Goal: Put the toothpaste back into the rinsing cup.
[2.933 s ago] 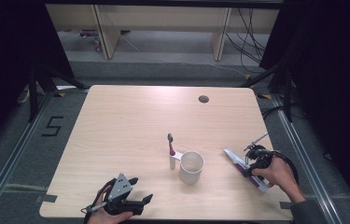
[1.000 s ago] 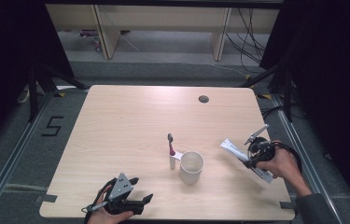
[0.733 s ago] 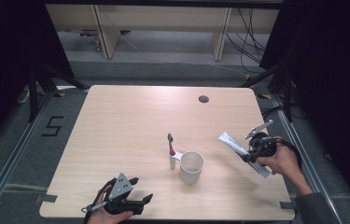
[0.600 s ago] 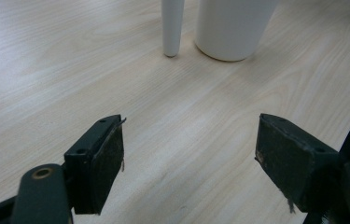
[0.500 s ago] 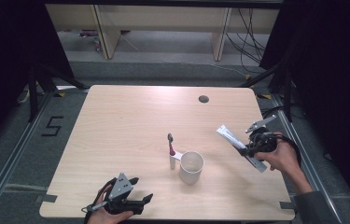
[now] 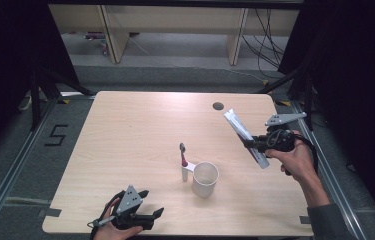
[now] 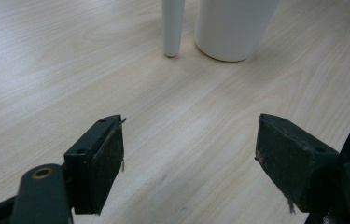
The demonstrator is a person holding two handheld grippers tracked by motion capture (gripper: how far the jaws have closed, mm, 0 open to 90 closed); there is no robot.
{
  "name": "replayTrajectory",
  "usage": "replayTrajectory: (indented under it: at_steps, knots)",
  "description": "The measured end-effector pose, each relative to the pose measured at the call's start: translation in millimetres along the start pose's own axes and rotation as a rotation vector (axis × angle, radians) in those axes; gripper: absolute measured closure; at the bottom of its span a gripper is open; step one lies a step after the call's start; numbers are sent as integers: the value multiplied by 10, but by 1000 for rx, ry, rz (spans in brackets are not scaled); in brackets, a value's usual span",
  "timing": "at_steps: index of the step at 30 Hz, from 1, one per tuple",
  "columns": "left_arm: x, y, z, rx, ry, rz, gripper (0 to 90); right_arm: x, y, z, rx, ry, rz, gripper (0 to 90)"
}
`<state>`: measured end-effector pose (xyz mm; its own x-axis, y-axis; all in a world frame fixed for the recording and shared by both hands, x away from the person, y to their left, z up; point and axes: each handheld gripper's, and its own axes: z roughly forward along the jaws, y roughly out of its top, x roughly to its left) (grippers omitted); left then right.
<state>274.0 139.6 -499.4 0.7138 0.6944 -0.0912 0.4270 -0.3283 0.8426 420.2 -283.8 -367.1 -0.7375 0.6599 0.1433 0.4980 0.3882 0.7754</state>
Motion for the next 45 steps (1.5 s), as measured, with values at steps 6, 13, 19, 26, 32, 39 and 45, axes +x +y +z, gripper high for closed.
replayTrajectory:
  at_steps: [6, 13, 19, 26, 32, 39, 45]
  knots:
    - [0, 0, 0, 0, -4, 3, 230, 138, 67, 70, -75, 29, -5, 775]
    - [-1, -1, -1, 1, -5, 5, 230, 341, 116, 253, -169, 69, -39, 776]
    - [-3, -2, -7, 7, -3, 7, 230, 412, 125, 356, -222, 106, -34, 776]
    - [-4, 2, -2, 7, -3, 6, 230, 564, 111, 512, -235, 173, -39, 777]
    - [-5, 1, -7, 11, -4, 13, 230, 685, 78, 630, -258, 199, -56, 777]
    - [-12, -3, -2, 16, -3, 10, 230, 748, 8, 746, -252, 227, -59, 777]
    - [-14, -5, 6, 7, -9, 9, 230, 758, -26, 821, -270, 220, -81, 777]
